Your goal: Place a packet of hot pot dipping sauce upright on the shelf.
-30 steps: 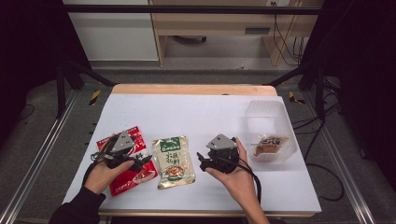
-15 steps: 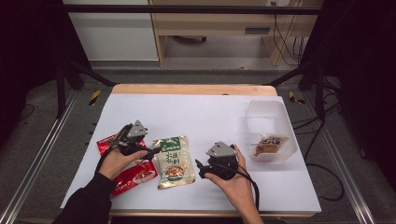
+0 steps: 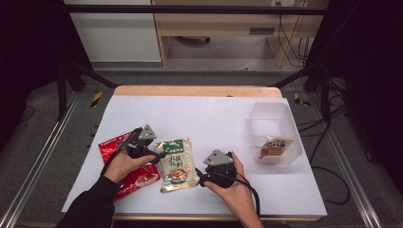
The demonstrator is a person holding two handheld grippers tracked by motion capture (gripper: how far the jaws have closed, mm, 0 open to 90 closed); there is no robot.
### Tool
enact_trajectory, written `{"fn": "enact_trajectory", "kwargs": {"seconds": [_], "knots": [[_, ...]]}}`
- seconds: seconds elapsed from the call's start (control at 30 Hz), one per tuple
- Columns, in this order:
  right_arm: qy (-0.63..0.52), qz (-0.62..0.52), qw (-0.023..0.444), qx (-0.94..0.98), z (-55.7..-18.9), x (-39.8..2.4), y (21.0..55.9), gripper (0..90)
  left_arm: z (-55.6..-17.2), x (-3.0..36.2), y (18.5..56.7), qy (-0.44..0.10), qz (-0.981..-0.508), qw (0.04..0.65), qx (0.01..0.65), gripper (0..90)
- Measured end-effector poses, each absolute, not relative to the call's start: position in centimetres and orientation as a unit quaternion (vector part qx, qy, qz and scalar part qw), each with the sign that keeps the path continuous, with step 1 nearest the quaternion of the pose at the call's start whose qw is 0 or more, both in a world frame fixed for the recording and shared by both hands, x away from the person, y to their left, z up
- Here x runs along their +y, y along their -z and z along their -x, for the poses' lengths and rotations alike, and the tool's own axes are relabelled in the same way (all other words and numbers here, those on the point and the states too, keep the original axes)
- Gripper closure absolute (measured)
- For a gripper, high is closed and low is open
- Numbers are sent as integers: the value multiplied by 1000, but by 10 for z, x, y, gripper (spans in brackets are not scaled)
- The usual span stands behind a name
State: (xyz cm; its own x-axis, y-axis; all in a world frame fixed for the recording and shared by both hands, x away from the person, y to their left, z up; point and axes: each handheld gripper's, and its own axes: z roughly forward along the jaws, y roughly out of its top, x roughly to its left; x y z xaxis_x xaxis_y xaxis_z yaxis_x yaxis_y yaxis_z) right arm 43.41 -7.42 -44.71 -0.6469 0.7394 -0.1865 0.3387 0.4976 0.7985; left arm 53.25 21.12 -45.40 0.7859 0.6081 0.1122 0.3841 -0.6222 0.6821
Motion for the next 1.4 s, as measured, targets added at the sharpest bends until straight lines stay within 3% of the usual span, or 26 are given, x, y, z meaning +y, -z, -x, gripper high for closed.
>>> {"fn": "enact_trajectory", "kwargs": {"seconds": [0.2,1.0,1.17,1.4], "knots": [[-377,-324,260,828,-435,-73,449,171,-536,211,461,-160,-889,320,285,149],[-374,-324,255,831,-436,-76,450,177,-511,208,446,-106,-898,343,255,520],[-371,-321,255,833,-436,-75,451,178,-513,203,450,-119,-899,332,258,563],[-367,-318,257,835,-436,-75,452,177,-520,202,457,-147,-893,327,272,741]]}}
